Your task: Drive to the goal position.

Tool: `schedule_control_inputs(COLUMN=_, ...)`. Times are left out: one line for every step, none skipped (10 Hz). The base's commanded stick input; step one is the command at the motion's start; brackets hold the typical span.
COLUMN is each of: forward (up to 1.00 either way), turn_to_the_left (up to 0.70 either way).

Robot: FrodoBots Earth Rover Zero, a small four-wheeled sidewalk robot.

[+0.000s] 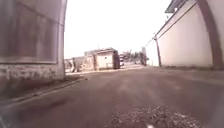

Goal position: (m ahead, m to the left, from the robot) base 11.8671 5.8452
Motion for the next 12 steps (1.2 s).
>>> schedule_control_inputs(forward=0.7, turn_to_the_left=0.01)
schedule_control_inputs(forward=0.7, turn_to_the_left=0.01)
schedule_control_inputs(forward=0.7, turn_to_the_left=0.01)
schedule_control_inputs(forward=0.7, turn_to_the_left=0.01)
schedule_control_inputs(forward=0.7, turn_to_the_left=0.01)
schedule_control_inputs(forward=0.7, turn_to_the_left=0.01)
schedule_control_inputs(forward=0.7, turn_to_the_left=0.01)
schedule_control_inputs(forward=0.7, turn_to_the_left=0.01)
schedule_control_inputs(forward=0.7, turn_to_the_left=0.01)
schedule_control_inputs(forward=0.7, turn_to_the_left=0.01)
schedule_control_inputs(forward=0.7, turn_to_the_left=0.01)
schedule_control_inputs(forward=0.7, turn_to_the_left=0.01)
